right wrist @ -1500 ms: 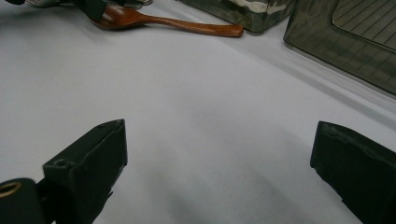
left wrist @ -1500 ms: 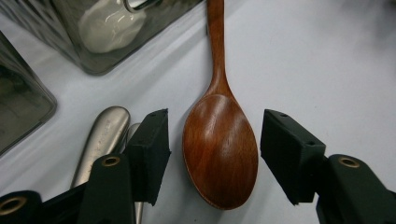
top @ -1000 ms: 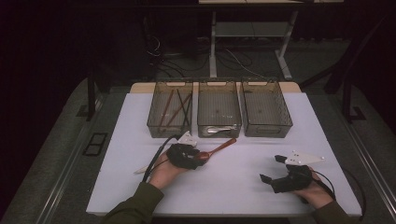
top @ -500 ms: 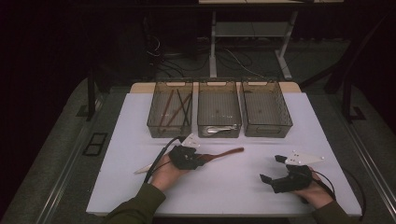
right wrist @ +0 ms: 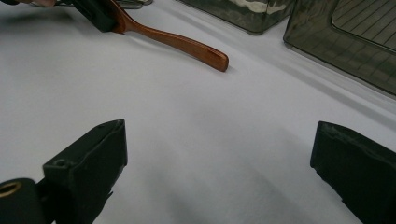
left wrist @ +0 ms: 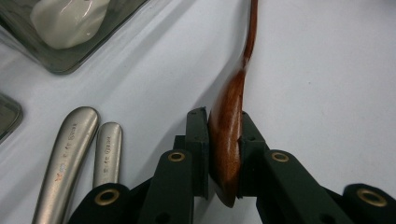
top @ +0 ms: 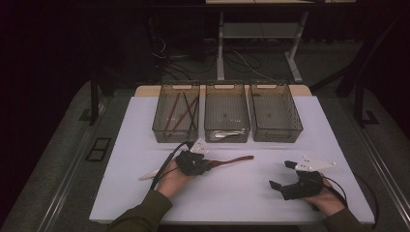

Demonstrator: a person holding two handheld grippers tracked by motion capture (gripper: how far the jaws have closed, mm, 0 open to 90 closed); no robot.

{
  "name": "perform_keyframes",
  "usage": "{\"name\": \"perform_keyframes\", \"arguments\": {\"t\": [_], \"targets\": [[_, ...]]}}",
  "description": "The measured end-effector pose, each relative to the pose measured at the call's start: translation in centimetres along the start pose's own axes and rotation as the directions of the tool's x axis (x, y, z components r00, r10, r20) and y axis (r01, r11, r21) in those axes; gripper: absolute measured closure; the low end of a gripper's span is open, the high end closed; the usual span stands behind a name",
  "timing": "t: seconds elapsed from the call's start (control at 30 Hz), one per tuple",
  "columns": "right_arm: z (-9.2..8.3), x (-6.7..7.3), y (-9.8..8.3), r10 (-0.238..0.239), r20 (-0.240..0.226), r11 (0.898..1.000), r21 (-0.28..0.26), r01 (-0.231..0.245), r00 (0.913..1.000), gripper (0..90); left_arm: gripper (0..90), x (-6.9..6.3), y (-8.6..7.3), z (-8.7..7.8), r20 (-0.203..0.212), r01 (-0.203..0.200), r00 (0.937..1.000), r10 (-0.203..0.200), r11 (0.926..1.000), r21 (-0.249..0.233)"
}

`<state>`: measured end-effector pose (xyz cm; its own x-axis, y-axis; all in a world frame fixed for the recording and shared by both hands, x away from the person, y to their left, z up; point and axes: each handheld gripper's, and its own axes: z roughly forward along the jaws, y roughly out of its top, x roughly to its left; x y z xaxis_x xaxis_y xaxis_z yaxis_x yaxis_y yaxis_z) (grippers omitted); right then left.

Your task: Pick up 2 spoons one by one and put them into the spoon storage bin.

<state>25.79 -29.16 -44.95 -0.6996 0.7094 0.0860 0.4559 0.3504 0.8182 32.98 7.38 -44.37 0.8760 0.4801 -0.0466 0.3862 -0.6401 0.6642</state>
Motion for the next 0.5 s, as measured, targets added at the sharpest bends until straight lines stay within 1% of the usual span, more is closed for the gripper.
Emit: {"name": "perform_keyframes", "arguments": {"t": [0.17, 0.27, 0.33, 0.5], "targets": [[-0.02, 0.01, 0.00, 0.002, 0.000, 1.000, -0.001, -0.002, 1.0000, 3.8, 78.6, -0.03, 0.02, -0.02, -0.002, -0.002, 1.0000, 0.002, 1.0000, 0.001], [-0.03, 0.00, -0.01, 0.002, -0.001, 1.000, 0.000, -0.002, 1.0000, 3.8, 78.6, 0.07, 0.01, -0.08, 0.007, 0.005, 1.0000, -0.005, 1.0000, 0.003], [-0.05, -0.01, 0.00, 0.002, 0.000, 1.000, -0.001, -0.002, 1.0000, 3.8, 78.6, 0.17, -0.02, -0.17, 0.015, 0.006, 0.9999, -0.006, 1.0000, -0.002], [-0.07, -0.03, -0.01, 0.002, -0.001, 1.000, 0.000, -0.002, 1.0000, 3.8, 78.6, 0.28, 0.07, -0.82, 0.018, 0.011, 0.9998, -0.011, 0.9996, -0.026]]}}
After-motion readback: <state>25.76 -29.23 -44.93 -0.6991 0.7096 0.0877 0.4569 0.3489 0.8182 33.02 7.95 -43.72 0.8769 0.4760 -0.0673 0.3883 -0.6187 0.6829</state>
